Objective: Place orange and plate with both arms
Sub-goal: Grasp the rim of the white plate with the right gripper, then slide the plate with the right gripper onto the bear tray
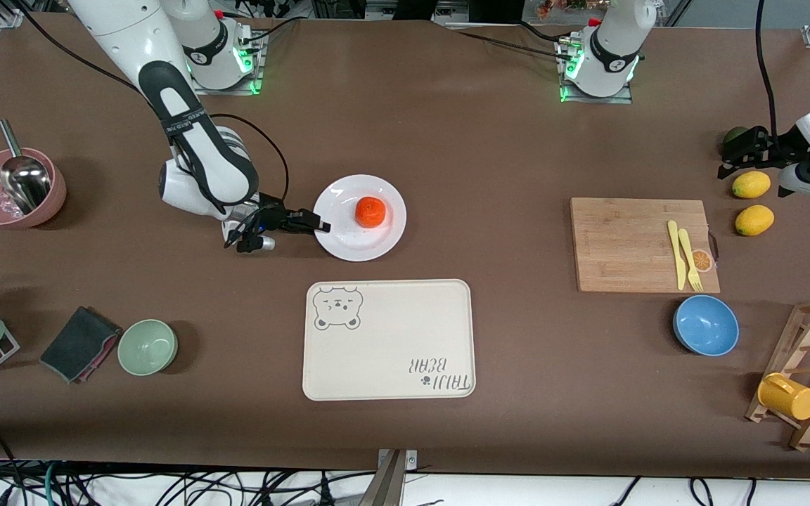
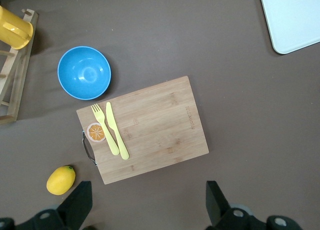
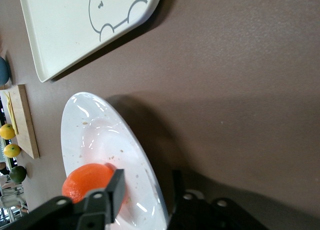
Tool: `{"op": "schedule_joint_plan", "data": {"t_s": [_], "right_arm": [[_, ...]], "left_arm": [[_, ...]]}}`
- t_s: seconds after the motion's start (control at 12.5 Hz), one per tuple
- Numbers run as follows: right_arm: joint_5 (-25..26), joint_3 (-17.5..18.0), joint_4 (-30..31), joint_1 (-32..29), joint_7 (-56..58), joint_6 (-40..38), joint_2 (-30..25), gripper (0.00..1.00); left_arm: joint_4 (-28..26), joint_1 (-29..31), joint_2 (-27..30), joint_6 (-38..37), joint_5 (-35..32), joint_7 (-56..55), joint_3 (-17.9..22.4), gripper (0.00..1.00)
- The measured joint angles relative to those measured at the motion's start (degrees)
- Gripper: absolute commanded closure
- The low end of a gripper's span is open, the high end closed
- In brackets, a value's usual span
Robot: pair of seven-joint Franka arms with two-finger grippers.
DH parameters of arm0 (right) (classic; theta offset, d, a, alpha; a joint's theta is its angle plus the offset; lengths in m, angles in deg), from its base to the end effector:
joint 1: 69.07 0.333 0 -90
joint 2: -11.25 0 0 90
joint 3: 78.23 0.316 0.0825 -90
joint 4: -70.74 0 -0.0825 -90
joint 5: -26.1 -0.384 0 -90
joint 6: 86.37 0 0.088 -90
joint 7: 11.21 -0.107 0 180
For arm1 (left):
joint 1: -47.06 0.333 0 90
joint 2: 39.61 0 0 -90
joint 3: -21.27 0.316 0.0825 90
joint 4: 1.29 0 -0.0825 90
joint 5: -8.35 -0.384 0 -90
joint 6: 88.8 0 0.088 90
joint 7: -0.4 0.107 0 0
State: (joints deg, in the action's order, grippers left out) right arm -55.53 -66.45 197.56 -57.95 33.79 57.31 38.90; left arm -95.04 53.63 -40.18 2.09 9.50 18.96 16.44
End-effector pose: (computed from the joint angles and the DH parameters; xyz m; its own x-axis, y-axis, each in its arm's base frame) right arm 0.4815 0.2018 0.1440 0.9923 -0.0973 -0.0765 -0.1228 -0.6963 -0.7072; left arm 0.5560 0.0150 0.5895 0.9560 -0.2891 -0.0501 -0.2874 -0.9570 0.0388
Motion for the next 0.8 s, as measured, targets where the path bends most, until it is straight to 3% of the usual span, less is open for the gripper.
{"op": "schedule_joint_plan", "data": {"t_s": [0.32,0.8], "right_arm": [[-1.11,0.14,0.18,-0.02,1.58,0.51,0.63,1.0],[-1.62,0.62,-0.03,-0.44,2.13,-0.12,0.09,1.0]], "left_arm": [[0.04,0.03,-0.23,0.0,0.0,0.23,0.19,0.0],[0.05,0.03,-1.13,0.0,0.0,1.1,0.19,0.0]]}}
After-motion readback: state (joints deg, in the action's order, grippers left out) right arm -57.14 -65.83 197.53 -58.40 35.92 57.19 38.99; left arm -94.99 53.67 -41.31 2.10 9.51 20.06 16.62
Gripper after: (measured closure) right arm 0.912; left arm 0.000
